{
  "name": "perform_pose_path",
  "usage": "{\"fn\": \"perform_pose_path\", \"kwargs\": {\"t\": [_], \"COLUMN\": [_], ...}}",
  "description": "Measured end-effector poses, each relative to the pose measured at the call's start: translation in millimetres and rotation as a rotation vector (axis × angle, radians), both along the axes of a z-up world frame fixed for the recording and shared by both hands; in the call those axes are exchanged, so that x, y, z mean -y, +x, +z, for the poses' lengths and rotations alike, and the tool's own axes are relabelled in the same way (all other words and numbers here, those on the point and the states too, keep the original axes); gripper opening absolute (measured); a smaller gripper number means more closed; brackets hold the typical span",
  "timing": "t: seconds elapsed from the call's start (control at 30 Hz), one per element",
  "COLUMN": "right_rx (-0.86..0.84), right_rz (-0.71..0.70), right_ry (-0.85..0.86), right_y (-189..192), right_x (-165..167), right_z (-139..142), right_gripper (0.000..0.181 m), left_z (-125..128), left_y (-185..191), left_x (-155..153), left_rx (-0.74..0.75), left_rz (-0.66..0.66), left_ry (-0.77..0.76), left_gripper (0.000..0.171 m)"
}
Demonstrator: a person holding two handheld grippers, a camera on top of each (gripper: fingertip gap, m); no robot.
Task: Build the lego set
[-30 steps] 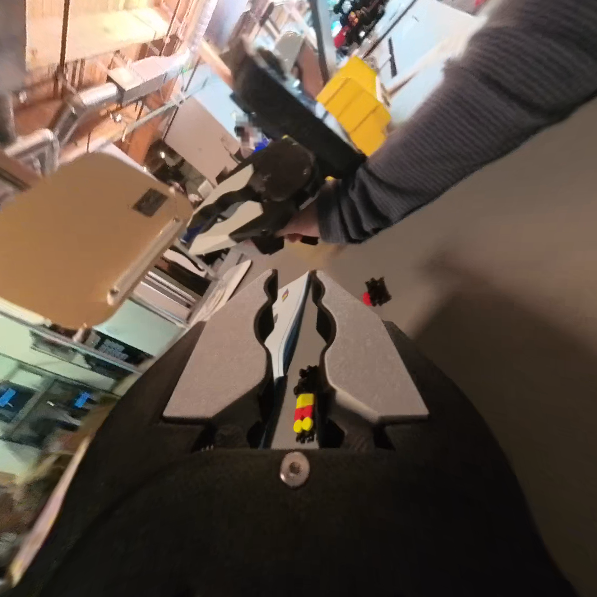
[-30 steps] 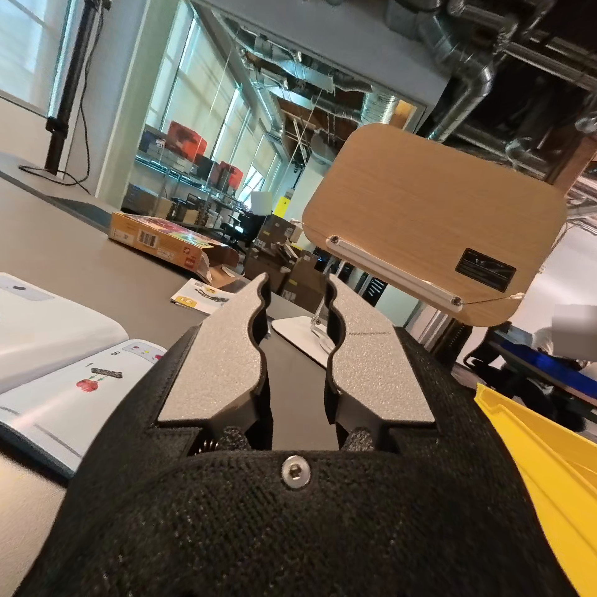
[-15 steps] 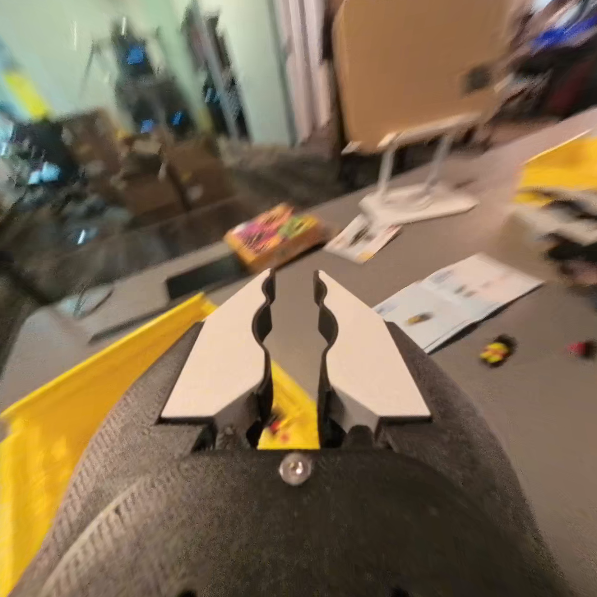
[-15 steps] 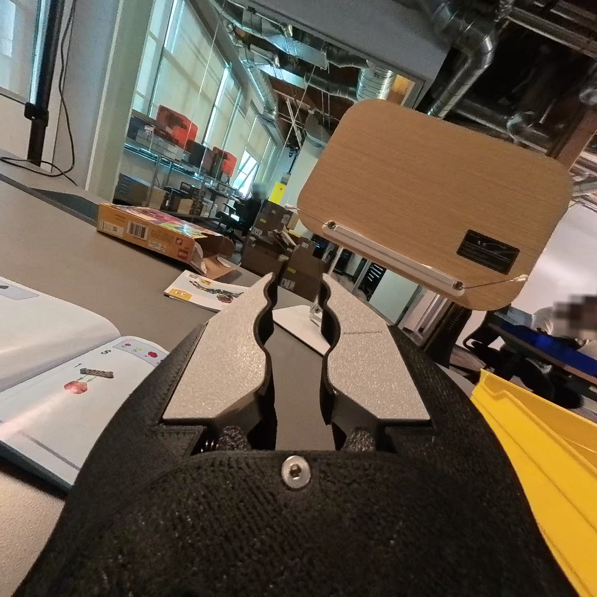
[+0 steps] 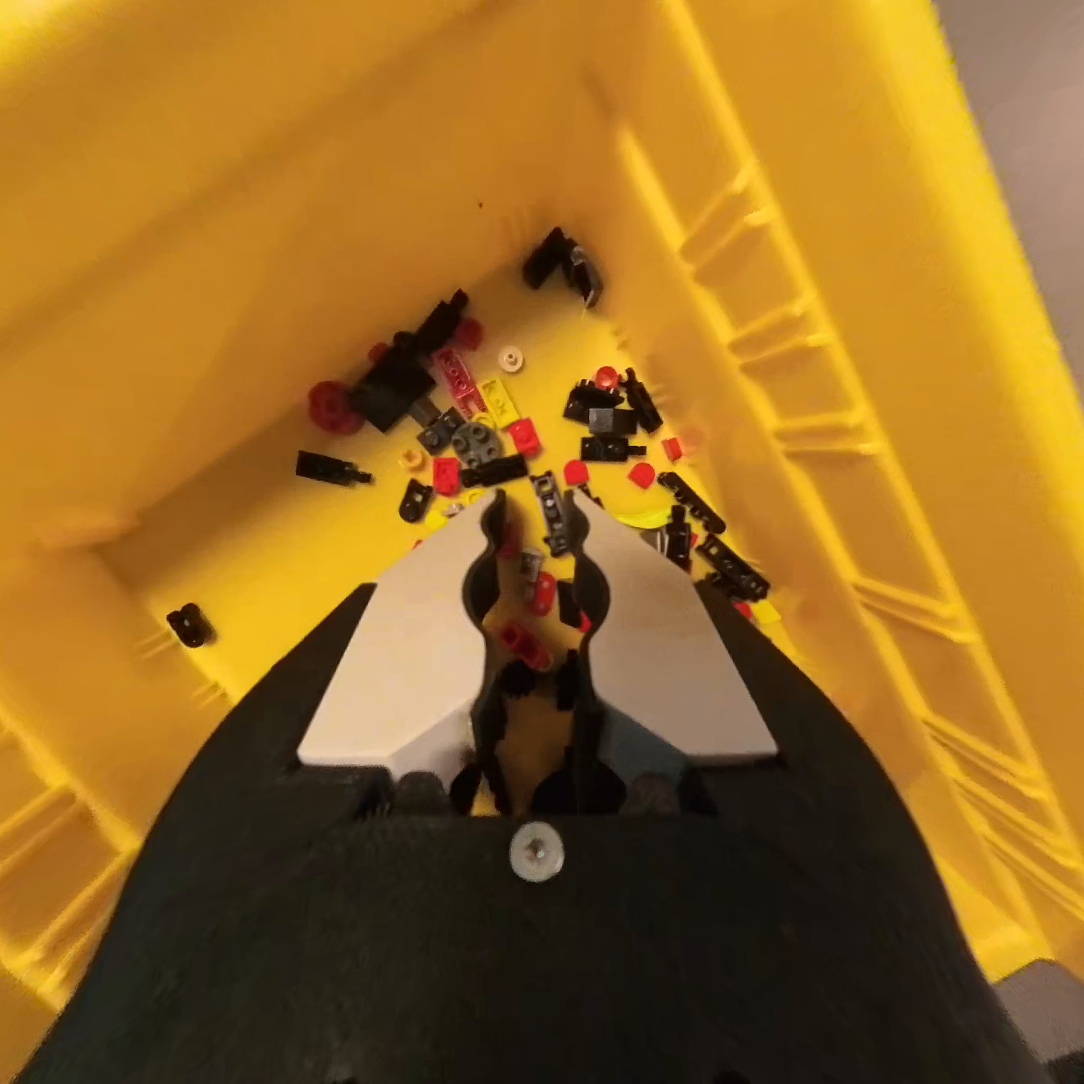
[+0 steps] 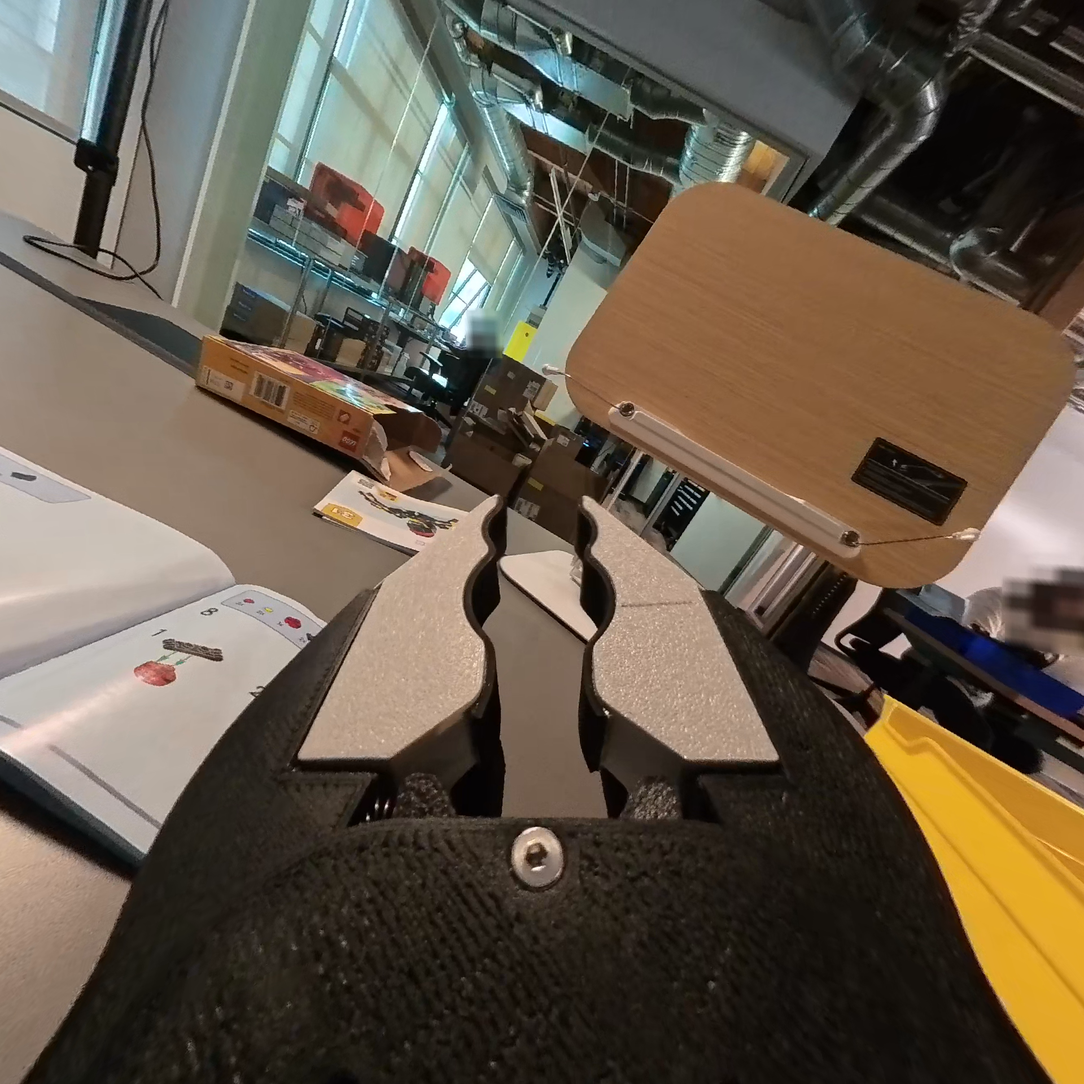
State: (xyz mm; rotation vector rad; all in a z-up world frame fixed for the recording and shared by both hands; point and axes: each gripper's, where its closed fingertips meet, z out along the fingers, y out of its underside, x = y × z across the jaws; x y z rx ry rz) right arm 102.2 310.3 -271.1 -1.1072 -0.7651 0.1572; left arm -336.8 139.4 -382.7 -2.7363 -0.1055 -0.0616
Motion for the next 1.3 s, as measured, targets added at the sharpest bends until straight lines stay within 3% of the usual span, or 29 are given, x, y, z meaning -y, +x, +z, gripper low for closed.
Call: {"fn": "perform_pose_path", "kwargs": {"t": [0.07,0.2,0.27,0.33,0.4,0.5,0.6,0.67,0.73,0.77,0.83,0.93,1.07,1.2,1.3], "right_rx": [0.004,0.009,0.008,0.000,-0.024,-0.068,-0.082,-0.086,-0.100,-0.104,-0.097,-0.086,-0.023,0.180,0.187], "right_rz": [0.004,0.008,0.008,0.006,0.004,0.005,0.036,0.081,0.185,0.281,0.604,0.858,1.166,1.050,1.036], "right_ry": [-0.001,-0.001,-0.002,-0.008,-0.027,-0.057,-0.057,-0.047,-0.057,-0.075,-0.137,-0.347,-0.695,-0.505,-0.499], "right_y": [-1.1,-2.5,-2.8,-2.1,0.6,5.2,2.9,-1.5,-10.3,-17.3,-35.4,-45.4,-47.0,-48.1,-52.6], "right_x": [0.2,0.4,0.5,-0.2,-2.3,-4.9,0.0,9.2,26.9,41.1,86.3,117.8,152.4,154.5,159.2], "right_z": [-0.7,-1.6,-1.7,-1.4,-1.0,0.3,2.3,4.9,8.5,10.7,15.6,7.8,-12.9,-34.4,-35.2], "right_gripper": [0.021,0.020,0.020,0.020,0.020,0.020,0.020,0.019,0.019,0.014,0.002,0.005,0.010,0.009,0.008], "left_z": [-2.9,-0.9,13.1,49.3,105.1,188.8,225.0,222.0,202.4,188.7,154.1,105.9,86.3,72.3,70.9], "left_y": [1.7,-0.4,-3.7,3.8,25.2,89.9,167.1,220.8,267.3,286.9,319.5,355.6,373.4,371.8,374.1], "left_x": [0.9,2.1,-4.0,-16.8,-24.9,-15.0,4.2,13.6,16.8,15.8,7.9,-2.0,-11.3,-15.0,-14.3], "left_rx": [0.014,-0.016,-0.066,-0.109,-0.196,-0.424,-0.697,-0.774,-0.812,-0.863,-0.993,-1.103,-1.248,-1.218,-1.199], "left_rz": [0.000,-0.024,-0.030,-0.049,-0.102,-0.286,-0.462,-0.556,-0.628,-0.671,-0.771,-0.926,-0.967,-1.017,-1.028], "left_ry": [-0.013,-0.003,0.076,0.264,0.514,0.884,1.129,1.248,1.314,1.331,1.313,1.275,1.323,1.305,1.301], "left_gripper": [0.008,0.007,0.007,0.007,0.007,0.007,0.007,0.007,0.007,0.007,0.007,0.007,0.007,0.007,0.007]}}
